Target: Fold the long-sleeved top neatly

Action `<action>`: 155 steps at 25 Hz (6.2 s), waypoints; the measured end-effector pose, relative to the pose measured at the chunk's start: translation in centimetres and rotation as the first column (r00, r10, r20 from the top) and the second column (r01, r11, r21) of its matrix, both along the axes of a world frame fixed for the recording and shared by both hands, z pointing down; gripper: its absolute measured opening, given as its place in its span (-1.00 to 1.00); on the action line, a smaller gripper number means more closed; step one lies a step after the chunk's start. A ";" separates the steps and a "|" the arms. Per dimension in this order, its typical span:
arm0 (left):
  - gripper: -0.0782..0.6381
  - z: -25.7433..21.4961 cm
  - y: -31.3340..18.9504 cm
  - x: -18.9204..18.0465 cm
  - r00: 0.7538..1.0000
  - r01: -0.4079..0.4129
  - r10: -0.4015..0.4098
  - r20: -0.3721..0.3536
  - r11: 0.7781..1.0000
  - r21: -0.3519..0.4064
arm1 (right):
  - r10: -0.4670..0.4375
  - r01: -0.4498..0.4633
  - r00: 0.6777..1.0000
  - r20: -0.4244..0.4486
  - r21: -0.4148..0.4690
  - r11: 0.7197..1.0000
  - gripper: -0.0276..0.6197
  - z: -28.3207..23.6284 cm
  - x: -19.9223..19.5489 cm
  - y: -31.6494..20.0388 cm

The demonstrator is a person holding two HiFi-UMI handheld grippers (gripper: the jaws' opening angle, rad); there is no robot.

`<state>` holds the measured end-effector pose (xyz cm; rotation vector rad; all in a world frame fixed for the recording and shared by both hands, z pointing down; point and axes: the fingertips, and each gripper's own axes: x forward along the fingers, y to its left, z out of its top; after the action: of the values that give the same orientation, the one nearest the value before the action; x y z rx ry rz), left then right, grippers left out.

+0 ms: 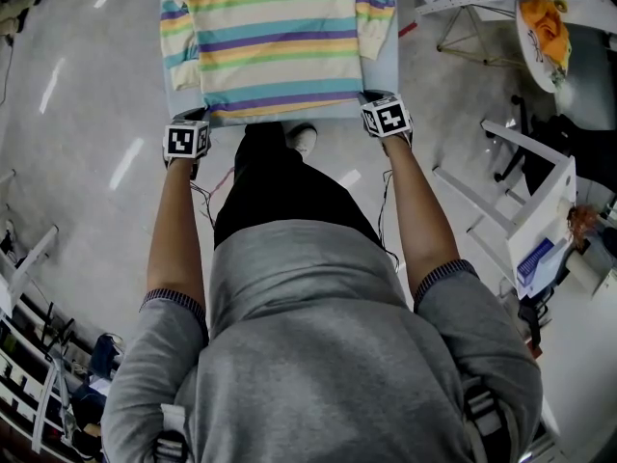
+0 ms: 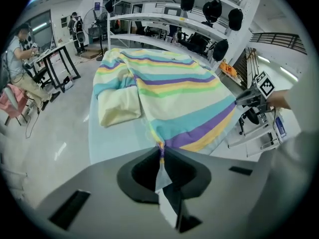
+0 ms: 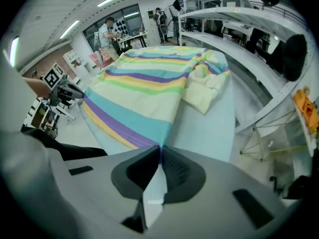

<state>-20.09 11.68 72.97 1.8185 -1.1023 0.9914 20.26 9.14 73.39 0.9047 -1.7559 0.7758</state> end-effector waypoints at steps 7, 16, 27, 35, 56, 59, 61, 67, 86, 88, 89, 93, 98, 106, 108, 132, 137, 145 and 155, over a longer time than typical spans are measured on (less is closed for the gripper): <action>-0.67 -0.3 2.4 0.6 0.998 0.013 -0.015 -0.055 0.999 -0.038 | 0.049 -0.049 0.999 0.003 -0.035 0.998 -0.80 -0.9 2.1 2.5; -0.17 -4.0 0.7 -1.6 0.995 0.093 -0.091 -0.030 0.993 0.073 | 0.020 -0.026 0.994 0.107 0.048 0.998 -0.19 -4.9 -0.6 0.9; -0.18 -6.2 -6.4 -4.8 0.979 0.190 -0.202 0.035 0.958 0.217 | -0.097 0.055 0.974 0.205 0.201 0.978 -0.13 -11.6 -9.2 -4.2; -0.17 -3.5 -8.8 -6.6 0.933 0.354 -0.359 -0.006 0.916 0.187 | -0.121 0.086 0.973 0.194 0.182 0.980 -0.14 -10.6 -10.5 -4.1; -0.65 -7.6 -9.9 -16.7 0.872 0.381 -0.448 0.195 0.873 0.303 | -0.138 0.110 0.974 0.179 0.162 0.981 -0.16 -10.6 -11.6 -7.0; -0.65 -10.9 -12.0 -19.6 0.856 0.370 -0.469 0.215 0.849 0.378 | -0.145 0.114 0.973 0.180 0.174 0.978 -0.16 -11.4 -12.3 -8.4; -0.65 -13.0 -13.6 -20.8 0.853 0.355 -0.473 0.222 0.836 0.418 | -0.152 0.118 0.972 0.181 0.183 0.976 -0.16 -12.1 -12.9 -9.4; -0.65 -18.5 -18.2 -22.0 0.865 0.296 -0.452 0.215 0.808 0.509 | -0.162 0.123 0.971 0.178 0.212 0.969 -0.16 -14.6 -14.5 -13.0; -0.65 -28.4 -28.8 -11.8 0.966 0.006 -0.171 0.194 0.765 0.644 | -0.227 0.170 0.958 0.175 0.293 0.941 -0.16 -19.0 -16.1 -21.7; -0.65 -29.2 -29.2 -10.0 0.969 -0.006 -0.158 0.192 0.757 0.653 | -0.229 0.167 0.955 0.188 0.297 0.940 -0.16 -19.0 -15.7 -22.0; -0.65 -29.6 -29.3 -9.1 0.971 -0.007 -0.152 0.185 0.753 0.657 | -0.229 0.166 0.954 0.193 0.297 0.940 -0.16 -18.9 -15.5 -22.1; -0.65 -30.3 -30.6 -4.9 0.983 -0.041 -0.088 0.160 0.748 0.662 | -0.211 0.146 0.956 0.203 0.294 0.945 -0.15 -18.4 -14.2 -22.4; -0.65 -29.1 -32.3 1.5 0.973 -0.198 0.070 0.220 0.743 0.639 | -0.159 0.094 0.963 0.217 0.281 0.955 -0.16 -18.1 -11.2 -21.9; -0.65 -22.9 -34.7 10.3 0.899 -0.426 0.293 0.324 0.753 0.502 | -0.066 0.005 0.969 0.238 0.247 0.969 -0.15 -16.4 -6.8 -20.5; -0.65 -21.2 -35.3 12.5 0.894 -0.438 0.318 0.314 0.764 0.474 | -0.047 -0.012 0.969 0.244 0.237 0.972 -0.15 -15.8 -5.5 -20.2; -0.47 -7.3 -37.4 26.2 0.891 -0.440 0.389 0.233 0.867 0.233 | 0.119 -0.157 0.952 0.283 0.116 0.981 -0.14 -9.9 1.6 -18.0; -0.18 -8.4 -37.3 29.0 0.921 -0.389 0.382 0.080 0.878 0.280 | 0.132 -0.168 0.950 0.283 0.109 0.980 -0.13 -9.5 2.4 -18.1; -0.13 -11.0 -35.3 28.6 0.922 -0.370 0.387 0.016 0.868 0.333 | 0.175 -0.209 0.945 0.277 0.098 0.973 -0.12 -8.9 3.7 -17.6; -0.10 -15.6 -30.8 29.6 0.897 -0.252 0.377 -0.228 0.864 0.436 | 0.268 -0.305 0.930 0.251 0.121 0.945 -0.11 -9.2 5.0 -15.7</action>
<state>9.47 -19.09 57.40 2.4544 -0.8634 0.6531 25.26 -6.59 64.23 1.2411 -1.9331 0.9734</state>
